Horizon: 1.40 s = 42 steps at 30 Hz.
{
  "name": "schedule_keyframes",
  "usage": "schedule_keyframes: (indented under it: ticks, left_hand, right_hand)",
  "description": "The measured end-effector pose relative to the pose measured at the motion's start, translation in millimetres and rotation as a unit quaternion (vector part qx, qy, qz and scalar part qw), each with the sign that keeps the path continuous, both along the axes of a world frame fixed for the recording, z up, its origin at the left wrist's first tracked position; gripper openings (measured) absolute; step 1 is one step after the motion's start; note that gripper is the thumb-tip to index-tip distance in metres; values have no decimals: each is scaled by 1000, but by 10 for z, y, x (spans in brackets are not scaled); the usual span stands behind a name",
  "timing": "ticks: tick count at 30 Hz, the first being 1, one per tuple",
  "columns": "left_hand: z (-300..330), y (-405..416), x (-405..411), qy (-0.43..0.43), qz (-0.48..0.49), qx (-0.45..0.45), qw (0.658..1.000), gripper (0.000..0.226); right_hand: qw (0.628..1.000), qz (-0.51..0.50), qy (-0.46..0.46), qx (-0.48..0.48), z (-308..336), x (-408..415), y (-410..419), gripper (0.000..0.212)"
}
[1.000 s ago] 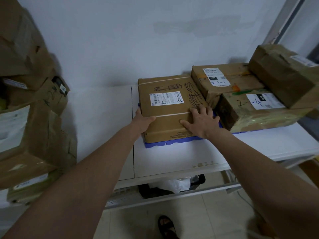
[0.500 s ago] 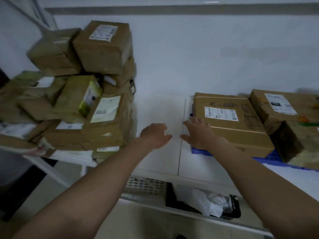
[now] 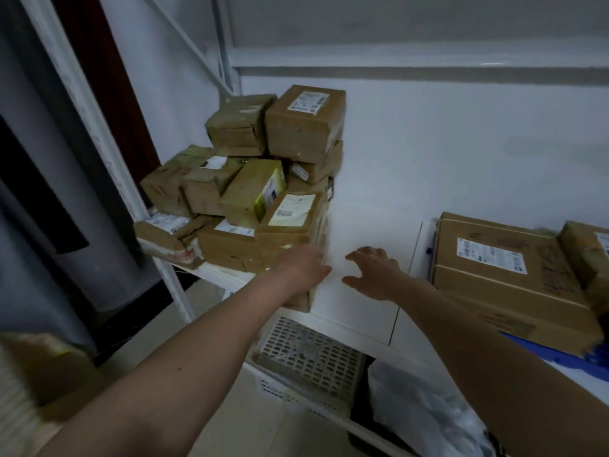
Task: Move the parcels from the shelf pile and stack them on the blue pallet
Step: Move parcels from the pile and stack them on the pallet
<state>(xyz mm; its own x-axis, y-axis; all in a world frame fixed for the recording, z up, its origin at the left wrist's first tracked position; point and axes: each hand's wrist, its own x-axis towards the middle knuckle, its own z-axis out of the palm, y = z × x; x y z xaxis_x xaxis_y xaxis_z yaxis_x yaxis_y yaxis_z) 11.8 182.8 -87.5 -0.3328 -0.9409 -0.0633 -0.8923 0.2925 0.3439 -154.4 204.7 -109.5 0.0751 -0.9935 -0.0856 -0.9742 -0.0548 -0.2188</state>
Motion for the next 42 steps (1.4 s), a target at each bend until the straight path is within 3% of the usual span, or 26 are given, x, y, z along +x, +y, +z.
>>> schedule_keyframes:
  ticks: [5, 16, 22, 34, 42]
  left_hand:
    - [161, 234, 95, 28, 28, -1, 999, 23]
    - [293, 663, 431, -5, 125, -2, 992, 40]
    - [401, 600, 671, -3, 131, -26, 991, 33]
    - [858, -653, 1013, 62, 103, -65, 991, 42]
    - [1031, -1689, 1151, 83, 50, -89, 991, 54]
  right_hand:
    - [1000, 27, -11, 3, 99, 41, 153, 60]
    - [996, 70, -56, 0, 166, 214, 270, 55]
    - [994, 75, -63, -47, 268, 317, 201, 51]
    - [993, 32, -57, -94, 793, 559, -782, 53]
    - [991, -55, -53, -109, 977, 901, -1408, 55]
